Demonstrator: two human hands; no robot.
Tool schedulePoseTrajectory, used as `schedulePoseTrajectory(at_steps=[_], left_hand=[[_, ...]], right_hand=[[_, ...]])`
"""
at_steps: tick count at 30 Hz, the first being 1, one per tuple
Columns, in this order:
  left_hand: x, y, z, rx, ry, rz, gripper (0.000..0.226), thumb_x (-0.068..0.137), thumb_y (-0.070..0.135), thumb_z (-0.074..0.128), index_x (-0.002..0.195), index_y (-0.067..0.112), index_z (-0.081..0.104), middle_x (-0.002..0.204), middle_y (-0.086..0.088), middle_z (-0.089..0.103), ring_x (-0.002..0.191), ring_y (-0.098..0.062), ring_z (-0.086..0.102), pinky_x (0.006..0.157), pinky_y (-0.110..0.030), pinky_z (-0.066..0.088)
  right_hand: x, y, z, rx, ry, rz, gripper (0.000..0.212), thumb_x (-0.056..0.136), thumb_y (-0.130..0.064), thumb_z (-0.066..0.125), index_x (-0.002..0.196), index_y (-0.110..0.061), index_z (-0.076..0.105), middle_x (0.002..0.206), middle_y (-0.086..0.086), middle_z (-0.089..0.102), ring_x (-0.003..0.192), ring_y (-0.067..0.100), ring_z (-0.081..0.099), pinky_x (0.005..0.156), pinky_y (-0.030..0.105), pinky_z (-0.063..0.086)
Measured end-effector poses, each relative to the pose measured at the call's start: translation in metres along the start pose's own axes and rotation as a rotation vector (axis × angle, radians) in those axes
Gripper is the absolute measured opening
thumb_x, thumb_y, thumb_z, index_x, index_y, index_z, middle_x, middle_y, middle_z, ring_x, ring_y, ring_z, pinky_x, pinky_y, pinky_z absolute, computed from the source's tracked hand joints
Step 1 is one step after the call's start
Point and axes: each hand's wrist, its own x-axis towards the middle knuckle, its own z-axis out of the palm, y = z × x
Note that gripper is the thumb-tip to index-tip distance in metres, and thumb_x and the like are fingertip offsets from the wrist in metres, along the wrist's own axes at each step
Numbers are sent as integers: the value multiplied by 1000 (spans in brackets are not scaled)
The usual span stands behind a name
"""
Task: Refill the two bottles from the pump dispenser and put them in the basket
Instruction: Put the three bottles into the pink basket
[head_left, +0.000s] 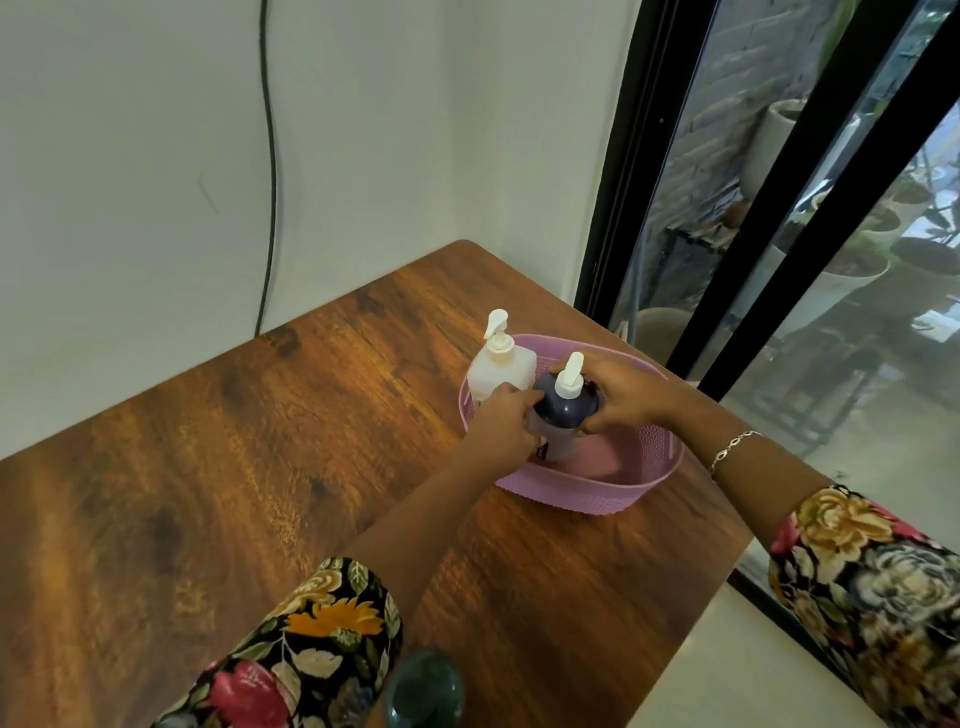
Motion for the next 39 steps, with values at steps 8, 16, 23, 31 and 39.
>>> schedulePoseTrajectory(at_steps=[8,16,23,31,39], left_hand=[[-6,-1,3,22,-71,7,48,87,9,59,133,5,46,131,-16,47,119,-30,46,100,-32,37],[-10,-2,4,77,-93,72,48,87,11,60,133,4,47,133,-14,49,121,-28,46,100,-34,37],[-14,-5,6,98,-107,109,53,86,12,61,136,7,44,135,-11,47,124,-26,44,102,-35,38],[-40,-20,-2,7,64,197,45,89,10,56,133,7,47,136,-9,49,125,-23,45,102,-31,36],[-91,-39,-12,-222,167,193,32,96,10,46,126,3,53,125,-12,57,115,-19,52,95,-25,40]], right_hand=[[8,9,15,46,-19,12,65,63,-14,81,120,-13,49,114,6,54,102,19,49,91,33,44],[7,15,19,169,-6,20,70,67,-10,80,128,-17,45,124,0,52,110,13,47,96,25,38],[-1,11,21,133,50,40,73,70,-10,78,133,-11,41,134,8,48,121,22,43,98,21,30],[-39,-3,21,105,312,106,65,81,-27,69,137,-9,41,140,11,44,127,26,42,105,41,35],[-89,-62,40,185,534,-156,53,85,-43,50,121,-5,56,120,9,59,111,17,53,95,30,42]])
